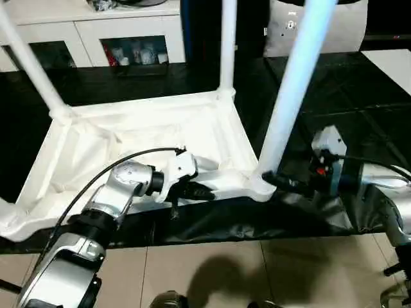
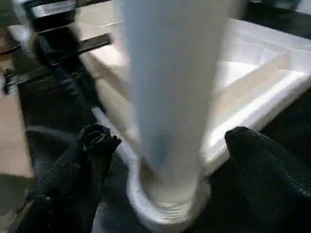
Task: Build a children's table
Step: Rotate leg to tighten
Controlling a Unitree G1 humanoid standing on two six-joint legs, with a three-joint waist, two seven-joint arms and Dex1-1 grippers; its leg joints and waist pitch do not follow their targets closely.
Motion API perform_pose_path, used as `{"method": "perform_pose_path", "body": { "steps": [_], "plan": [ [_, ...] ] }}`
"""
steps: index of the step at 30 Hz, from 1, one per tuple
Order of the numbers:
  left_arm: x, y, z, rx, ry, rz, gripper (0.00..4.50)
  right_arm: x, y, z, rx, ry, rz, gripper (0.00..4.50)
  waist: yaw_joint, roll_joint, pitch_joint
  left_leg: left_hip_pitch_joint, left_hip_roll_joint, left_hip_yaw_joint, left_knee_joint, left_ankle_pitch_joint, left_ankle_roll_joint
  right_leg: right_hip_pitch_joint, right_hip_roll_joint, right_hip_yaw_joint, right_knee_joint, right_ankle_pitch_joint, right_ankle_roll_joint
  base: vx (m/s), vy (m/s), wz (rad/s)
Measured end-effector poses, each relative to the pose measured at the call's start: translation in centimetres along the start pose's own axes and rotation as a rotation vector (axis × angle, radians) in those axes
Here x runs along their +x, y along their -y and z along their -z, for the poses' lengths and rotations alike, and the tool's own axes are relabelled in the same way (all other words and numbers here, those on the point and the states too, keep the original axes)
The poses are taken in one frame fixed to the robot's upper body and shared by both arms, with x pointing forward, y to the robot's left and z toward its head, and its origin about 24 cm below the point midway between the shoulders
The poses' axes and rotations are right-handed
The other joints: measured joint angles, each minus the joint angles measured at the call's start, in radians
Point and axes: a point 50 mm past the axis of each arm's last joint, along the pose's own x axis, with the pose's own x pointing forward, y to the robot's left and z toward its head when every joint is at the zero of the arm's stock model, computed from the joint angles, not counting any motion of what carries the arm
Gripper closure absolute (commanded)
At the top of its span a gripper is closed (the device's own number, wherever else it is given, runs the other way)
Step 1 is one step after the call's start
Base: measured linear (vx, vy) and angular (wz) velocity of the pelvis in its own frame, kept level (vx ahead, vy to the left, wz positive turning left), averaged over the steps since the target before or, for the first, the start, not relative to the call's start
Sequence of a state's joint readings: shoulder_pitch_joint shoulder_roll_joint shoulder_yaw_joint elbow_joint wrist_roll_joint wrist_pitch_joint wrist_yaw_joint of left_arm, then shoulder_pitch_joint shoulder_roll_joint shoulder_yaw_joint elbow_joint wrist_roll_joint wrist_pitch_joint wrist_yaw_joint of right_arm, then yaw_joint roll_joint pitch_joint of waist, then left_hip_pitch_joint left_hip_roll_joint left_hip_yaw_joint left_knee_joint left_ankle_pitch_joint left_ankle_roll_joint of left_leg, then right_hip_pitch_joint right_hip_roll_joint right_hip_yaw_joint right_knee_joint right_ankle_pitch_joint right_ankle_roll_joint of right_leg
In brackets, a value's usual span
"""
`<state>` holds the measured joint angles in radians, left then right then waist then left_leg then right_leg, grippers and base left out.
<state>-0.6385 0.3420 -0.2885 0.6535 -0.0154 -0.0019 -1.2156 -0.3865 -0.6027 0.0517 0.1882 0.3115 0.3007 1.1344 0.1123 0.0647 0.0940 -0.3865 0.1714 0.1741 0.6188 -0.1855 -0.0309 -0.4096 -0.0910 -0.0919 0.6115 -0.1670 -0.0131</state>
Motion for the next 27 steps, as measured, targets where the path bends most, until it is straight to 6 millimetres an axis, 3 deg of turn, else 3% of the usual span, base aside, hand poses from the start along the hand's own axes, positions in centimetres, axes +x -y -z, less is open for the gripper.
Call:
{"method": "perform_pose_path", "body": {
  "steps": [1, 5, 9, 18, 23, 27],
  "plan": [
    [0.0, 0.0, 0.0, -0.007, 0.000, -0.002, 4.07, 0.1, -0.1, 0.2, 0.004, -0.008, -0.010, 0.58, 0.000, -0.003, 0.000, 0.000, 0.000, 0.000, 0.000, 0.001, 0.000, 0.000, 0.000, 0.000, 0.000, 0.000, 0.000, 0.000, 0.000, 0.00],
    [0.2, -0.1, -0.3, -0.030, 0.026, -0.017, 3.86, 0.0, 0.0, 0.7, 0.017, -0.020, -0.007, 0.58, -0.001, -0.006, 0.000, 0.000, 0.000, 0.001, 0.000, 0.001, 0.000, 0.001, -0.001, 0.000, -0.001, 0.000, 0.000, 0.000, 0.000, 0.00],
    [1.4, 0.0, -0.7, -0.041, 0.043, -0.033, 3.86, 0.3, -0.1, 0.8, 0.022, -0.014, -0.009, 0.58, 0.000, -0.007, 0.000, 0.000, 0.000, 0.001, 0.000, 0.001, 0.000, 0.001, -0.001, -0.001, 0.000, 0.000, -0.001, 0.000, 0.000, 0.00],
    [2.0, -0.1, -1.0, -0.053, 0.017, -0.042, 3.86, 0.2, 0.0, 0.9, 0.020, -0.022, 0.004, 0.58, 0.000, -0.006, 0.000, 0.001, 0.000, 0.001, 0.000, 0.001, 0.000, 0.002, -0.001, -0.001, -0.001, 0.000, 0.000, 0.000, 0.000, 0.00],
    [2.3, 0.0, -1.0, -0.040, 0.002, -0.033, 4.39, 0.2, 0.0, 0.9, 0.019, -0.027, 0.009, 0.58, 0.000, -0.006, 0.000, 0.003, 0.001, 0.001, 0.000, 0.002, 0.000, 0.004, -0.001, -0.001, -0.001, 0.000, 0.000, 0.000, 0.000, 0.00],
    [2.1, -0.1, -1.0, -0.040, -0.012, -0.031, 4.46, 0.3, 0.0, 1.0, 0.022, -0.024, 0.009, 0.58, -0.001, -0.007, -0.001, 0.003, 0.001, 0.001, 0.000, 0.002, -0.001, 0.004, -0.001, -0.001, -0.001, 0.000, 0.001, 0.000, 0.000, 0.00]
  ]
}}
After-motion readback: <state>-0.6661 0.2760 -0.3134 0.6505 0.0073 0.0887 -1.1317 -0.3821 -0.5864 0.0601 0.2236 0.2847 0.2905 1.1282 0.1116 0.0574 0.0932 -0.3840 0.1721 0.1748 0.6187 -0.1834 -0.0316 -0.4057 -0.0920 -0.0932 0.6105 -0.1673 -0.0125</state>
